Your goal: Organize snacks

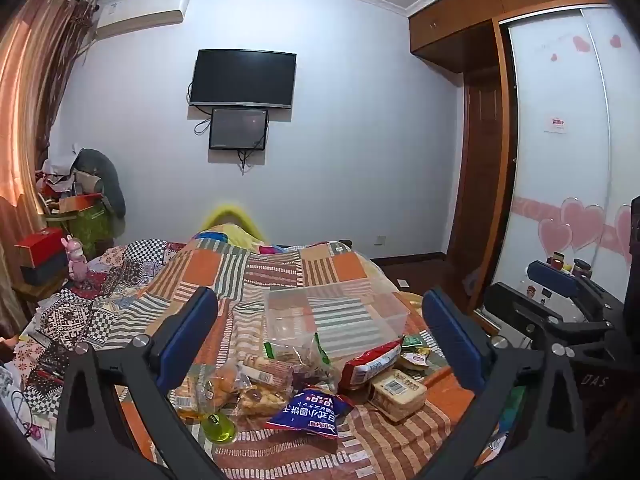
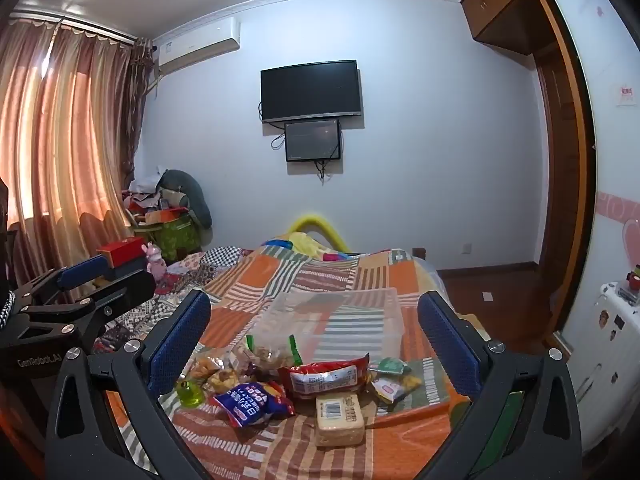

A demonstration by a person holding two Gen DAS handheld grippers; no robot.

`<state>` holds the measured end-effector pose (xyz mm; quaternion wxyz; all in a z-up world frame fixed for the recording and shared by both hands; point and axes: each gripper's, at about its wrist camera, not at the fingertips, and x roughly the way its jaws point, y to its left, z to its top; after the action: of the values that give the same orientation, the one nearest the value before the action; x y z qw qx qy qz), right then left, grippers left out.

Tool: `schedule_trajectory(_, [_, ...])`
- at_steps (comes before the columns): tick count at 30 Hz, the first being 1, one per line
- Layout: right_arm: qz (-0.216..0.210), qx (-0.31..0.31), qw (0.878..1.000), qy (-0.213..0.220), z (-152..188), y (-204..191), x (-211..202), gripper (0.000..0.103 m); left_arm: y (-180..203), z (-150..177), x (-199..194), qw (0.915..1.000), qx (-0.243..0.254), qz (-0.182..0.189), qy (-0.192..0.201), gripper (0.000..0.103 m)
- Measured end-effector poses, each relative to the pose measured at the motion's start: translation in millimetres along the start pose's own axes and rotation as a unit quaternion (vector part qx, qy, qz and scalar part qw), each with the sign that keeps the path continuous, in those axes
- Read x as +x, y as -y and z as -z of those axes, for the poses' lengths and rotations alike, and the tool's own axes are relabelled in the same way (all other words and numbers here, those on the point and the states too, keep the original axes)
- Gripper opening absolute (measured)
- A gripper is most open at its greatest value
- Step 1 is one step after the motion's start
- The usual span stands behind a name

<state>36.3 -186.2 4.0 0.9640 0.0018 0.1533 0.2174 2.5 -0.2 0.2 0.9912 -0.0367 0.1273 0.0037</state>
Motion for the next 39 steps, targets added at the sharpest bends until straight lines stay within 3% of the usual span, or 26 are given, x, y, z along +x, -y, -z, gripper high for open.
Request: schedule_trajectory(39, [0.001, -0.006, 1.0, 0.007, -2.5, -1.0, -4.2, 0.103, -1.1, 0.1, -0.5, 0.9999, -0.009, -0.002, 0.006, 0.103])
